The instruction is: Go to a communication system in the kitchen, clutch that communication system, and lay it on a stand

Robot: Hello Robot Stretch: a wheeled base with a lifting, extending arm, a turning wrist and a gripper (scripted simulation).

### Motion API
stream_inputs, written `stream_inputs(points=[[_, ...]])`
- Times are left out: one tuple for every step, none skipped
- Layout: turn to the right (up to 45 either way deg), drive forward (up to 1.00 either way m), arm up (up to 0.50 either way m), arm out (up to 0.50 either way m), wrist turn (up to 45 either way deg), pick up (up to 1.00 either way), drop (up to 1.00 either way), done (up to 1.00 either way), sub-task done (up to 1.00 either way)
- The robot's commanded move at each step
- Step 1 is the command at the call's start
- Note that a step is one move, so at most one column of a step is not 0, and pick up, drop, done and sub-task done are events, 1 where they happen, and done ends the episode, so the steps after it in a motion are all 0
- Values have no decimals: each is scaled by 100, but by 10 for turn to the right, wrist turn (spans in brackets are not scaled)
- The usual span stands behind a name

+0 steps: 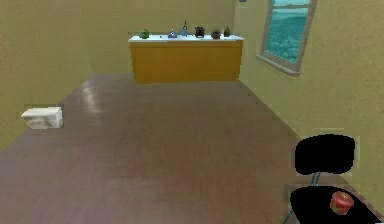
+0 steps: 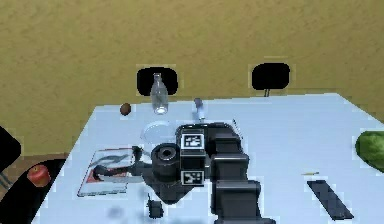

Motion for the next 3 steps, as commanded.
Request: stream_inputs(points=[[0,0,0,0,210,0,0,0,0],[0,0,-30,0,0,0,0,0,0],[0,0,0,0,0,100,0,0,0]])
